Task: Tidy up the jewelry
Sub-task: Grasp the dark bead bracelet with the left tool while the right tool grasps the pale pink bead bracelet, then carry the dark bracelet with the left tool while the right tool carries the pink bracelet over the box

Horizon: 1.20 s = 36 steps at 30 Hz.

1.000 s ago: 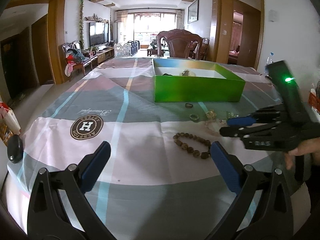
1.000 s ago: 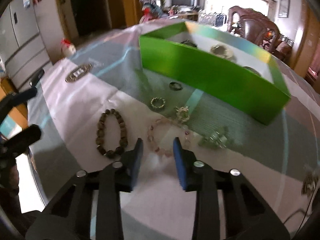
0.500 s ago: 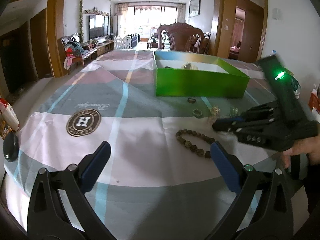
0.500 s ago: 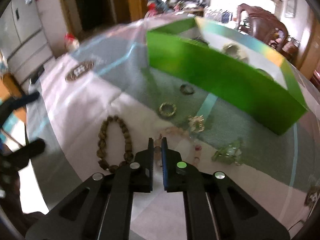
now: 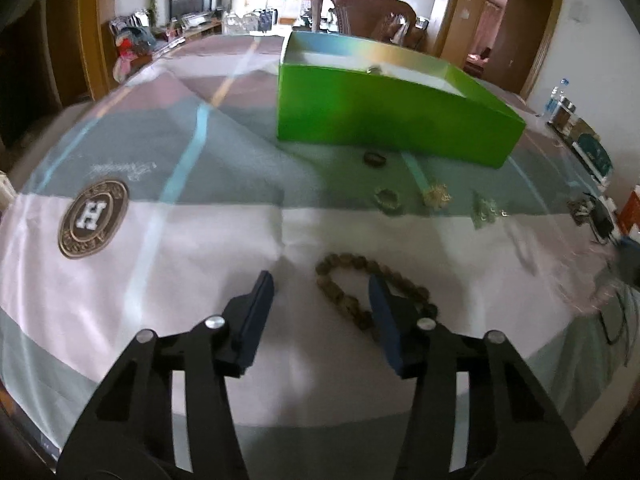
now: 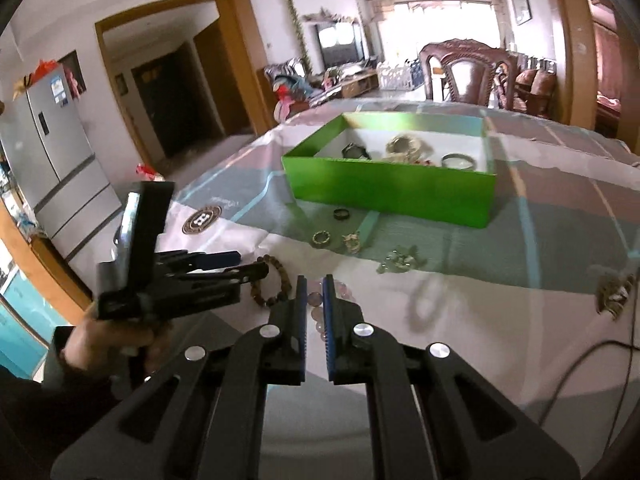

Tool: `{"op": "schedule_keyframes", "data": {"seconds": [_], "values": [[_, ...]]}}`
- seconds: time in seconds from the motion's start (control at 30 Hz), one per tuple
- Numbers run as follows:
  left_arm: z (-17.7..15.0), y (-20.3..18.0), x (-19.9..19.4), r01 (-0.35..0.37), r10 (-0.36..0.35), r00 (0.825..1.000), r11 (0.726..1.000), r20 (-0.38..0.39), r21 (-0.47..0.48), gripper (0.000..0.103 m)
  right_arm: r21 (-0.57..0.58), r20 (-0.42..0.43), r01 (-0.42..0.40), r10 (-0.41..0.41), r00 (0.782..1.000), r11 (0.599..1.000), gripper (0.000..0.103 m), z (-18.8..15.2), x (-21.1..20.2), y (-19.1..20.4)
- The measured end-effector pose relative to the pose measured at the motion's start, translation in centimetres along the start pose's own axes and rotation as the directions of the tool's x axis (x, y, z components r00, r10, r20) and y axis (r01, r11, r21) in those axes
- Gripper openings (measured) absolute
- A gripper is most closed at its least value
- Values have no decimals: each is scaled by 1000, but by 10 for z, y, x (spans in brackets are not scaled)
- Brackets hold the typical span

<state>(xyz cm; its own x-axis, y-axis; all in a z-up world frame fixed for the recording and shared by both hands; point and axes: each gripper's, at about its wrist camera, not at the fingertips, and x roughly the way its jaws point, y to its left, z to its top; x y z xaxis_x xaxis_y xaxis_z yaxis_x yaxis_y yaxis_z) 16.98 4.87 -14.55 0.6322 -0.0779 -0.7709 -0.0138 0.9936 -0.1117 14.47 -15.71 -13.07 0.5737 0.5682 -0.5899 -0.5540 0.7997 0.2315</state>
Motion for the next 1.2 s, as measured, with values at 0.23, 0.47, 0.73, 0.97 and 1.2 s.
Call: {"op": "schedule_keyframes", "data": {"seconds": [0.23, 0.47, 0.73, 0.97, 1.2], "values": [[6, -1, 6, -14, 15, 1000, 999, -17, 52, 10, 33, 38, -2, 1, 999, 999, 7, -7, -18, -6], [10, 7, -34, -26, 22, 993, 999, 120, 30, 10, 45, 65, -7, 4, 998, 999, 7, -9, -24, -6], [14, -6, -106, 44, -66, 954, 996, 293, 80, 8, 61, 132, -11, 3, 991, 998, 7, -8, -41, -1], [5, -17, -127, 113, -142, 943, 987, 301, 110, 8, 64, 176, 24, -35, 984, 998, 7, -8, -50, 4], [-3, -21, -117, 128, -156, 953, 984, 259, 121, 8, 76, 177, 36, -49, 983, 996, 7, -9, -47, 1]]}}
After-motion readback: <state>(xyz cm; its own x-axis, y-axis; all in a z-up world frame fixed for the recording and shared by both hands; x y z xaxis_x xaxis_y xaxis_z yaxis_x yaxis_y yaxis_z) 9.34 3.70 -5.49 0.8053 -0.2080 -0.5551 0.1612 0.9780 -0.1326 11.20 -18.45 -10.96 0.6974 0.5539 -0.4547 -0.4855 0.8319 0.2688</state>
